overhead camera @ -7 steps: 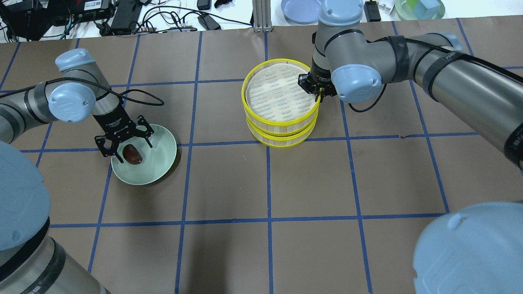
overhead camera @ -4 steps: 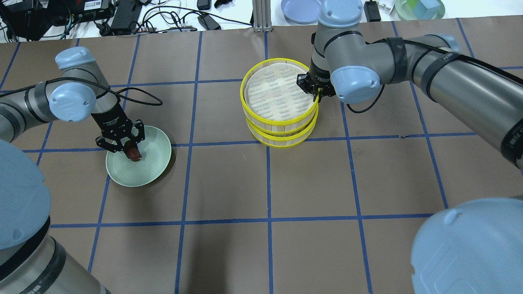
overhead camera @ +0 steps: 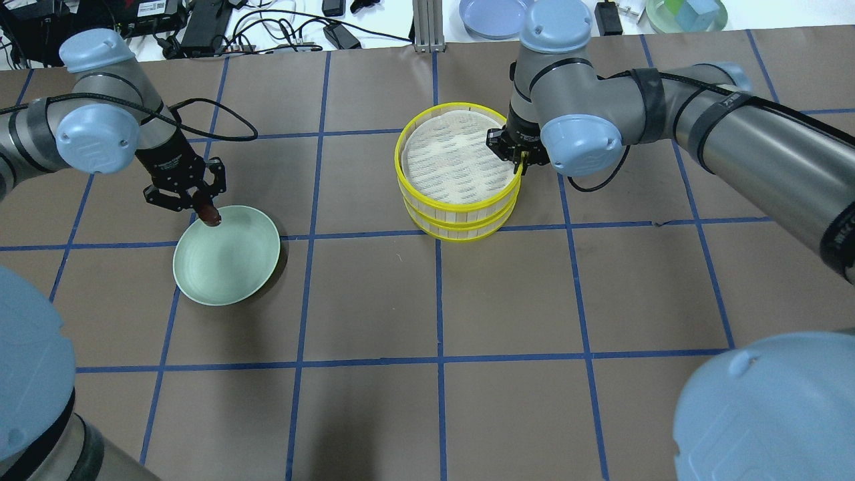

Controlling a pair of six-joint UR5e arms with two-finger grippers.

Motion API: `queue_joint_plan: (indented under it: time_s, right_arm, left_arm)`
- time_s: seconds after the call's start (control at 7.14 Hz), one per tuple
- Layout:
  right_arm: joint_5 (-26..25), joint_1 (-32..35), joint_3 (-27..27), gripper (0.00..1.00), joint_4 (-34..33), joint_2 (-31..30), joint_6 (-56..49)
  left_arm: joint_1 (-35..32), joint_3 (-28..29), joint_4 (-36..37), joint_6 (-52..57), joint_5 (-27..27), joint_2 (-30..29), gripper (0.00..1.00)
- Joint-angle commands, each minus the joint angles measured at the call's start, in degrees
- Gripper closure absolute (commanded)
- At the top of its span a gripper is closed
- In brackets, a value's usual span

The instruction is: Stack buns with steamer

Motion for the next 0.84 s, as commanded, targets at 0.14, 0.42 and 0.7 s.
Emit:
queue_joint_plan:
  time_s: [0.14, 0.42, 0.7]
  right_arm:
    - [-1.46, -0.26, 0.24, 1.0, -0.69, -0.08, -0.22]
    - [-1.54, -0.35, 0.33, 0.87, -0.69, -0.08, -0.31]
    - [-0.59, -0.44, -0.2, 0.0, -1.13, -0.77, -0.39]
  left_arm:
    - [-6.72, 4.49, -3.43, -5.66, -2.98, 4.25, 1.0]
    - [-9.81, 4.76, 0.41, -10.5, -8.68, 5.31, 1.0]
    - [-12.27, 4.58, 7.34, -16.38, -16.24, 3.92, 1.0]
